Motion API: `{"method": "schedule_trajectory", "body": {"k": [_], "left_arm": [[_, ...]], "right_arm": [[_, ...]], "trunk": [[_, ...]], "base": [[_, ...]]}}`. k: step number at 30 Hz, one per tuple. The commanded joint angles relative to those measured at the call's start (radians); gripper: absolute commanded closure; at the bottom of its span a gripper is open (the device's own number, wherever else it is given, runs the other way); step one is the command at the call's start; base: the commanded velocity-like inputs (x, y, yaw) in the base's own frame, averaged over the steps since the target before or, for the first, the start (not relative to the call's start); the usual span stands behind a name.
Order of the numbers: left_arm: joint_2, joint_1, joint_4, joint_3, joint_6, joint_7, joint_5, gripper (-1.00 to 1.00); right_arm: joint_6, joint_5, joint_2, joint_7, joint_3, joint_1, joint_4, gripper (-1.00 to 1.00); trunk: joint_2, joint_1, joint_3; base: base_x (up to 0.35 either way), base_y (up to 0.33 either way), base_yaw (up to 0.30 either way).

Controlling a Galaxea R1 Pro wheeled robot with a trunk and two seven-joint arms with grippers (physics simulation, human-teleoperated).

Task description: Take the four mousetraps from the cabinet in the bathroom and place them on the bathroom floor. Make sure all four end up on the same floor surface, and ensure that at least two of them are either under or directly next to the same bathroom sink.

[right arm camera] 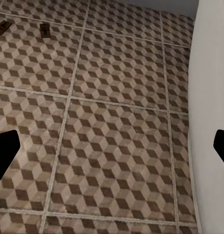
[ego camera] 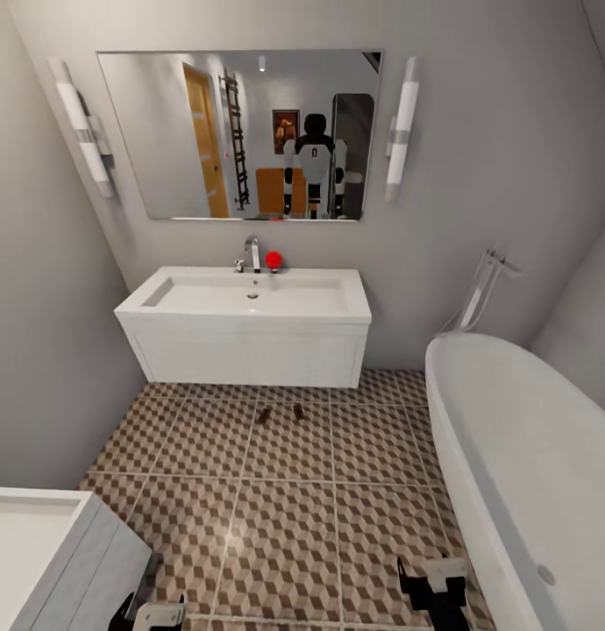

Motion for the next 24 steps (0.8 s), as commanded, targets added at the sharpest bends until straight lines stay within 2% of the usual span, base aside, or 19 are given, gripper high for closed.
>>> {"method": "schedule_trajectory", "body": {"k": [1, 24], "left_arm": [[0.000, -0.002, 0.004, -0.008, -0.005, 0.004, 0.004, -1.00], [0.000, -0.002, 0.004, -0.008, -0.005, 0.004, 0.004, -1.00]], "right_arm": [[-0.001, -0.003, 0.000, -0.006, 0.009, -0.001, 0.000, -1.00], [-0.001, -0.003, 0.000, -0.006, 0.009, -0.001, 0.000, -1.00]], "trunk": [[-0.002, 0.001, 0.000], [-0.002, 0.001, 0.037]], "base": [[0.000, 0.000, 0.000], [0.000, 0.000, 0.000]]}}
